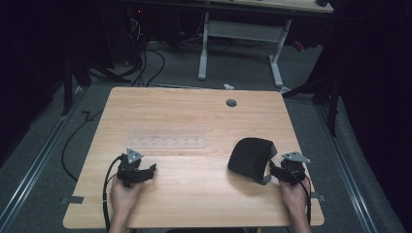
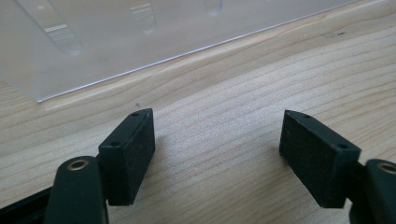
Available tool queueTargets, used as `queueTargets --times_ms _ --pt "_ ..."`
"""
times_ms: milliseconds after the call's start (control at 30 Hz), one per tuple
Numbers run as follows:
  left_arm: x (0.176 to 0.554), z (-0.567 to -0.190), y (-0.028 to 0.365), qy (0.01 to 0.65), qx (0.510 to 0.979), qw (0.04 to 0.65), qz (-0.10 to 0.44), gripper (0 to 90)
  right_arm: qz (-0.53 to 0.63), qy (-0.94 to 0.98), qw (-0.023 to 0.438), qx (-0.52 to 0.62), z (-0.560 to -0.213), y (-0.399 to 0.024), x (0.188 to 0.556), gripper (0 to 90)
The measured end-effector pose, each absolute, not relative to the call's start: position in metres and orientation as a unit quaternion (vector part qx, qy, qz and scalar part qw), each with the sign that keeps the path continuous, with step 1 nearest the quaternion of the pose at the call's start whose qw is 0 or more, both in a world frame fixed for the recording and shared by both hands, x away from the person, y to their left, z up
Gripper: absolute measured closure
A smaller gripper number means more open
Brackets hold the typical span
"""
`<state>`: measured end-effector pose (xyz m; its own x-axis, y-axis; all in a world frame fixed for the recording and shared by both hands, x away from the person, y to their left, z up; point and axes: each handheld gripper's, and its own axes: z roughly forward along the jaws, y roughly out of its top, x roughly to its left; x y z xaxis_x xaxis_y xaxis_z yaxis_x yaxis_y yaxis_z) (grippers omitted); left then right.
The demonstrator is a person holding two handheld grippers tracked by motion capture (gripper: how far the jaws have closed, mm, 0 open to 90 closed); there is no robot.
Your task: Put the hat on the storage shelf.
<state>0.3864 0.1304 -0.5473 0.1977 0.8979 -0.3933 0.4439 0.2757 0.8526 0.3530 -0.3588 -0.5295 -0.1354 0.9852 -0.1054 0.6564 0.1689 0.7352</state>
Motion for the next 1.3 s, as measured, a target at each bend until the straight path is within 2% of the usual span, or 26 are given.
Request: queueTargets --times_ms 33,100,133,533,600,767,1000,1300 --pt "0.387 -0.547 0.130 0.597 0.562 0.532 0.214 27.1 0.294 0.685 0.263 0.612 -0.529 -0.368 0.355 35.7" --pt "0.387 -0.547 0.130 0.597 0.561 0.532 0.214 27.2 0.289 0.684 0.268 0.614 -0.529 -0.370 0.356 37.6" --pt "0.387 -0.547 0.130 0.597 0.561 0.532 0.214 27.2 0.296 0.682 0.252 0.619 -0.526 -0.373 0.355 43.2" --pt "0.386 -0.547 0.130 0.597 0.562 0.531 0.213 26.9 0.348 0.666 0.256 0.609 -0.505 -0.378 0.335 41.0" --pt "0.387 -0.547 0.130 0.597 0.562 0.532 0.214 27.0 0.366 0.669 0.239 0.601 -0.496 -0.379 0.330 40.6" --pt "0.386 -0.547 0.130 0.596 0.562 0.532 0.213 26.8 0.387 0.675 0.237 0.582 -0.482 -0.377 0.329 37.7" --pt "0.386 -0.547 0.130 0.596 0.562 0.532 0.214 26.8 0.401 0.687 0.214 0.567 -0.479 -0.369 0.347 38.4" --pt "0.386 -0.547 0.130 0.596 0.562 0.532 0.213 26.8 0.400 0.696 0.206 0.560 -0.480 -0.364 0.367 35.8"
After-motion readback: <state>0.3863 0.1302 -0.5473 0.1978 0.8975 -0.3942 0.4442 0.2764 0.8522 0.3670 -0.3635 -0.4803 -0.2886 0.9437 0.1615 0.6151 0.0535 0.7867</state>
